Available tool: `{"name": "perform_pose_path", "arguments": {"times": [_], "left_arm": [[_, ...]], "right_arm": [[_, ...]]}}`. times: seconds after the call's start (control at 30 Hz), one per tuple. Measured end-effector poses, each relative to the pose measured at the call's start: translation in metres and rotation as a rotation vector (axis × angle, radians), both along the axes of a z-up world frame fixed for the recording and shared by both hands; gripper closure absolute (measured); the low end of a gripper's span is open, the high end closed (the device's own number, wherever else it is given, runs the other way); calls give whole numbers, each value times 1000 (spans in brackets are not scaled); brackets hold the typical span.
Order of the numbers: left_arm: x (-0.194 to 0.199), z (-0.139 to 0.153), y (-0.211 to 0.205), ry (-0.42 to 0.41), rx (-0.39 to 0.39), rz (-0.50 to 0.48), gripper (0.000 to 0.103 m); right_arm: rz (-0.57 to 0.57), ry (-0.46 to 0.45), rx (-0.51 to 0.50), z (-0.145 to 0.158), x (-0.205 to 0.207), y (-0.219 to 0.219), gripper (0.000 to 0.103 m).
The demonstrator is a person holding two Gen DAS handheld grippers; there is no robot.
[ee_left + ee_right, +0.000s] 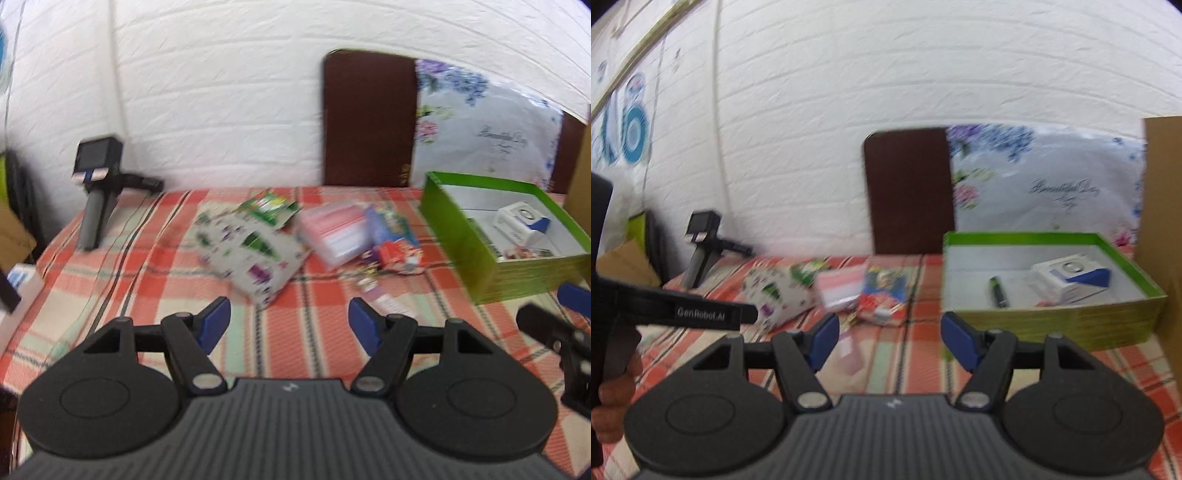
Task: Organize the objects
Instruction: 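Move the left tool back to the floral cloth pouch, then grasp the floral cloth pouch with the left tool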
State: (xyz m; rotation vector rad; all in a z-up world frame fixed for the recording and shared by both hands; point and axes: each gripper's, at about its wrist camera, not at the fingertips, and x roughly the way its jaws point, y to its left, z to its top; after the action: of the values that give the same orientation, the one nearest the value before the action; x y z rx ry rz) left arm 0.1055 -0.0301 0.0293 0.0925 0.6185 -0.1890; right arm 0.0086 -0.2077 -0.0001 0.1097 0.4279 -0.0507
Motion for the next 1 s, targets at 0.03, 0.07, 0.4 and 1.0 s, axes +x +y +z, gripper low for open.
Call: {"name": "perform_pose_path", "arguments": {"times": [0.03,0.07,0.4,1.0], "left_arm": [[4,-6,11,19,-16,19,31],[8,-12,21,37,-32,37,31],[62,-33,94,166,-236,137,31],[198,-57,71,217,-410,-24,47]], "right_arm": [[24,22,-6,-5,5,8,40],[50,45,-7,-11,10,16,40],[296,210,-9,-51,90,71,38],[353,215,67,-86,234,107,28]]}}
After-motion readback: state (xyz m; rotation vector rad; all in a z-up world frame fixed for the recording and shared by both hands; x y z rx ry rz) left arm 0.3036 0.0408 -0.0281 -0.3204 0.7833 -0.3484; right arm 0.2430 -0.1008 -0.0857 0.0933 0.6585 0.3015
